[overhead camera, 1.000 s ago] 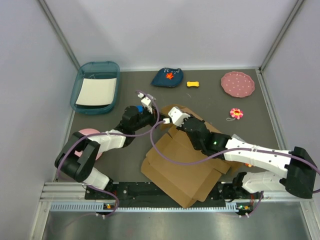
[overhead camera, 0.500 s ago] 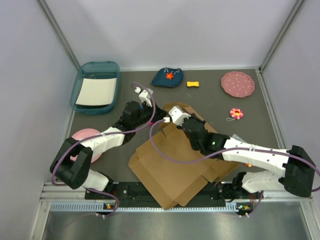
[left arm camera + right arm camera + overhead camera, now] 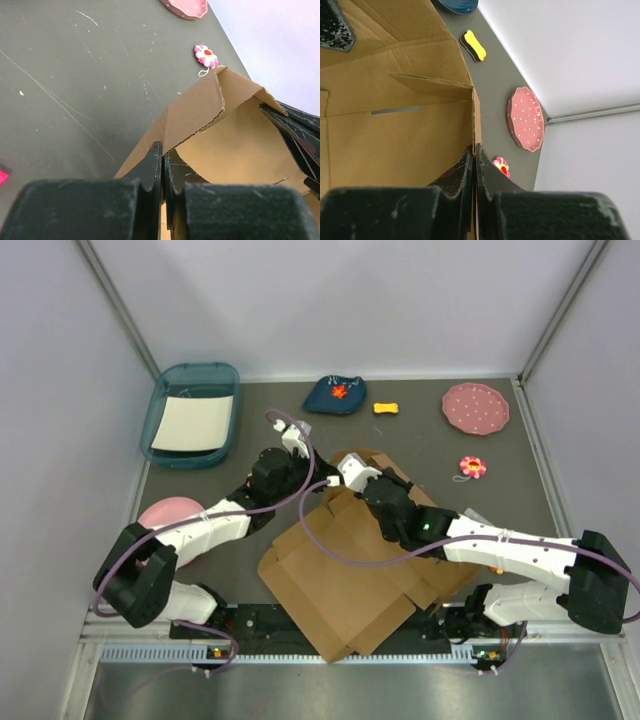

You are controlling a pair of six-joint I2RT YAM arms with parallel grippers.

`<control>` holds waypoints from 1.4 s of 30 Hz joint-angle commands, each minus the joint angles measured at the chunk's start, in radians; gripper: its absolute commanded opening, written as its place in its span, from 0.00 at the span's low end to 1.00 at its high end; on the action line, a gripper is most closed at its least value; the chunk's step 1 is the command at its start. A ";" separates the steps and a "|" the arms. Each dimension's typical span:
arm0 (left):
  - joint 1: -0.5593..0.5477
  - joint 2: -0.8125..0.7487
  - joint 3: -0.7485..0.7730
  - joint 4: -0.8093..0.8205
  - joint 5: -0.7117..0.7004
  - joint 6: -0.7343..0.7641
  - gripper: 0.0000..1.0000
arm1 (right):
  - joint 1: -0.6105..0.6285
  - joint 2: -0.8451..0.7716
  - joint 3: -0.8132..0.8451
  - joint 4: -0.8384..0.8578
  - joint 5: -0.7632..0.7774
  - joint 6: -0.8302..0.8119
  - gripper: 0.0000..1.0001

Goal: Fold the paper box

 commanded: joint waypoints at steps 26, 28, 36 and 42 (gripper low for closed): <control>-0.252 0.024 -0.326 0.500 -0.205 -0.068 0.00 | 0.181 -0.017 -0.073 -0.072 0.052 0.092 0.00; -0.264 0.043 -0.340 0.523 -0.205 -0.069 0.00 | 0.201 -0.011 -0.078 -0.078 0.067 0.100 0.00; -0.335 0.131 -0.371 0.605 -0.251 -0.095 0.00 | 0.295 0.038 -0.102 -0.109 0.099 0.191 0.00; -0.373 0.157 -0.405 0.660 -0.269 -0.105 0.00 | 0.315 0.036 -0.095 -0.141 0.136 0.240 0.00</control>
